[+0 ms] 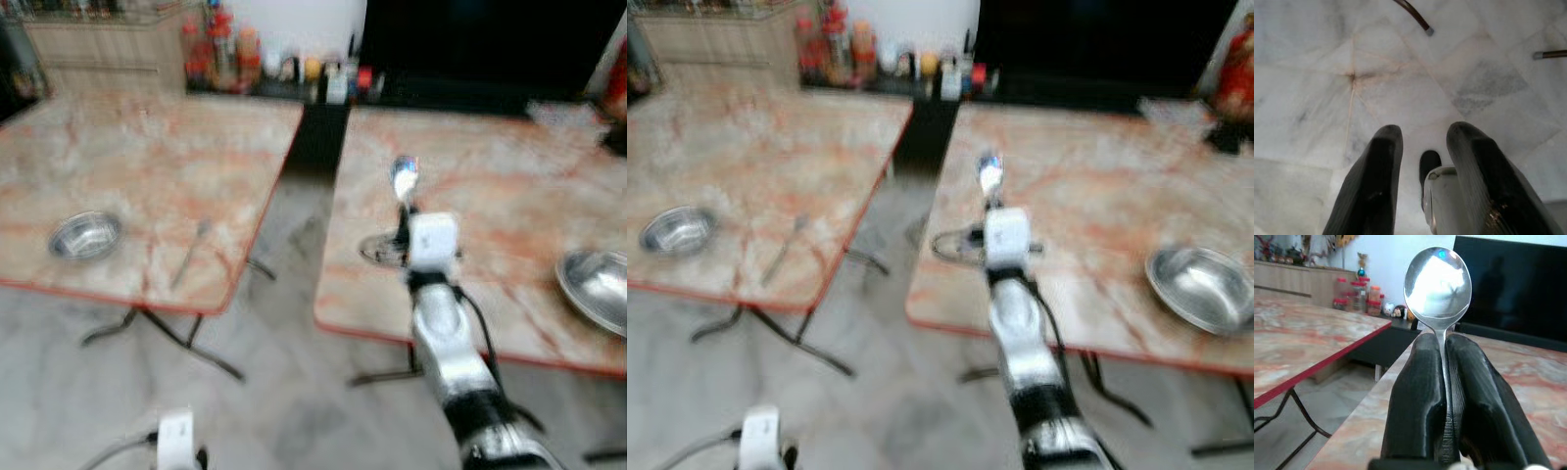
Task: Setting the table
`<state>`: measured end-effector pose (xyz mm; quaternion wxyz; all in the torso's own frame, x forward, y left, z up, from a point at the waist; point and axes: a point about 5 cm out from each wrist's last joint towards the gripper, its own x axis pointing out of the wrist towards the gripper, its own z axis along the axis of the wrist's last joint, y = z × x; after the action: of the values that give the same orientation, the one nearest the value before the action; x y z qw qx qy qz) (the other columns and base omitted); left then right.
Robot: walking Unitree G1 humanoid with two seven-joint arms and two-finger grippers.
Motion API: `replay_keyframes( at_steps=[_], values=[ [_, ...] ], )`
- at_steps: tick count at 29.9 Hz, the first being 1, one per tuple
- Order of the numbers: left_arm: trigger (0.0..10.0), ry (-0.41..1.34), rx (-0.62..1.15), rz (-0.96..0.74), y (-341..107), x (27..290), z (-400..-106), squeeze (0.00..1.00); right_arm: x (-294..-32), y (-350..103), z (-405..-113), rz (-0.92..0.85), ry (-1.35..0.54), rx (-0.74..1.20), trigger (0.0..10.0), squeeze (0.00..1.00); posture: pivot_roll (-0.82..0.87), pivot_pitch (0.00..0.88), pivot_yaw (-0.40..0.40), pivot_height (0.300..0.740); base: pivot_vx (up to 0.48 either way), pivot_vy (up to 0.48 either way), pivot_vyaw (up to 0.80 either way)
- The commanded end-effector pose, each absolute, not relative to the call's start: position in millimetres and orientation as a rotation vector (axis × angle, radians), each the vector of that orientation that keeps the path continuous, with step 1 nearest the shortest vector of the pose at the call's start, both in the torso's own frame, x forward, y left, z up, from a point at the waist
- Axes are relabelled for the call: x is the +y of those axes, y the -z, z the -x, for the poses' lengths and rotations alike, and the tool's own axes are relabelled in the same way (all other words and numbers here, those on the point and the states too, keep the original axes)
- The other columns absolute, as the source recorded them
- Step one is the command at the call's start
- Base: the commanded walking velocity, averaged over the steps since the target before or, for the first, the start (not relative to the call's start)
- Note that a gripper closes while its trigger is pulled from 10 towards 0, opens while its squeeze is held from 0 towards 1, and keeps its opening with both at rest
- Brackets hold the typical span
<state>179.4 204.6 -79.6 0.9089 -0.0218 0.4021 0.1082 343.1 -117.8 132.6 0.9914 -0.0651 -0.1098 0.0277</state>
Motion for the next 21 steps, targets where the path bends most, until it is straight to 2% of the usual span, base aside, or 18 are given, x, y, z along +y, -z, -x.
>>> replay_keyframes(
  at_steps=[1,21],
  values=[
    [10.0,-0.227,0.827,0.056,79.8,202.2,-180.0,0.00,-127.4,-137.9,-345.7,0.129,-0.025,-0.238,10.0,0.00,-0.05,0.000,0.011,0.732,0.000,-0.394,0.00],
    [10.0,-0.227,0.824,0.058,79.0,202.5,-181.6,0.00,-135.6,-140.7,-347.8,0.129,0.015,-0.249,10.0,0.00,-0.05,0.000,0.017,0.732,0.000,-0.387,0.00]
  ],
)
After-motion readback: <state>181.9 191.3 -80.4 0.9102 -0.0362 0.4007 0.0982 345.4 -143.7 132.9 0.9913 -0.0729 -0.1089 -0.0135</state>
